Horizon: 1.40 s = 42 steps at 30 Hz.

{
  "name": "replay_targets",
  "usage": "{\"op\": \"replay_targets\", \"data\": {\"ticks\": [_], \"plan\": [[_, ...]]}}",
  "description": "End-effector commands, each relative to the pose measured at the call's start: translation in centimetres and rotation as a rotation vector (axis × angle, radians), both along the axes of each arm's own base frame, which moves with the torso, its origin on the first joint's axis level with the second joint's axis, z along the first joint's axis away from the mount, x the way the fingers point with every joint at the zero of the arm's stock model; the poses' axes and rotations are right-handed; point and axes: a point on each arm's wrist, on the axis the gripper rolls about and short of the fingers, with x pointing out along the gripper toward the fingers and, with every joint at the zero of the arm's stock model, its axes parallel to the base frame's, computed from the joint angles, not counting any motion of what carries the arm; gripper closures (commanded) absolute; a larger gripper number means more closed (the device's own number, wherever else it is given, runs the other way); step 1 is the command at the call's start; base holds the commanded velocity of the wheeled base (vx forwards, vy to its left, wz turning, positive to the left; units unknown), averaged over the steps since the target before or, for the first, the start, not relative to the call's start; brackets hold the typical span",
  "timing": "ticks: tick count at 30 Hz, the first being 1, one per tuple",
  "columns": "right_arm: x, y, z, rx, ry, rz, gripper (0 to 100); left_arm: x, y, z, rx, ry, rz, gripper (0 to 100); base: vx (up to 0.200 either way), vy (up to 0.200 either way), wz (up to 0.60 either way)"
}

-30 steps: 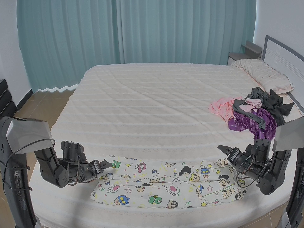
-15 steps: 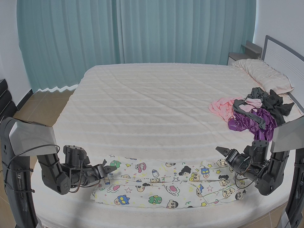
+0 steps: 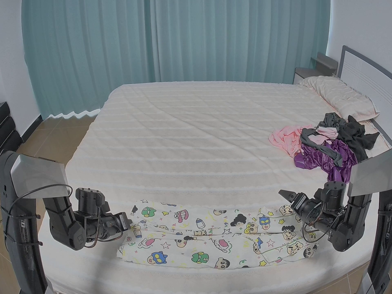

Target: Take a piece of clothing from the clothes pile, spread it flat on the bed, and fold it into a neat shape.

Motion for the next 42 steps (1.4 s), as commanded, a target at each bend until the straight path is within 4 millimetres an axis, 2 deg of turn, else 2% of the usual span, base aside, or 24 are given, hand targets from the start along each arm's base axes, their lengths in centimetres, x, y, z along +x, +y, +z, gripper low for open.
{"op": "replay_targets", "data": {"ticks": [1, 13, 18, 23, 34, 42], "plan": [[0.2, -0.3, 0.1, 0.003, -0.014, -0.01, 0, -0.1, 0.6, 0.2, 0.001, -0.005, 0.016, 100, 0.0, 0.0, 0.0], [0.2, -0.3, 0.0, 0.001, -0.013, -0.01, 0, -0.3, 0.6, 2.0, -0.016, -0.054, 0.025, 100, 0.0, 0.0, 0.0], [0.2, -0.3, 0.0, 0.001, -0.013, -0.01, 0, 0.5, 0.5, 2.7, -0.045, -0.124, 0.032, 100, 0.0, 0.0, 0.0], [0.1, -0.3, -0.2, -0.001, -0.004, -0.01, 0, 1.4, 0.4, 2.2, -0.048, -0.17, 0.036, 100, 0.0, 0.0, 0.0], [0.3, -0.3, -1.1, -0.007, 0.02, -0.013, 0, 2.8, 0.2, 2.9, -0.07, -0.286, 0.031, 100, 0.0, 0.0, 0.0], [0.3, -0.3, -1.7, -0.011, 0.038, -0.013, 0, 2.7, 0.3, 2.0, -0.074, -0.302, 0.048, 100, 0.0, 0.0, 0.0]]}}
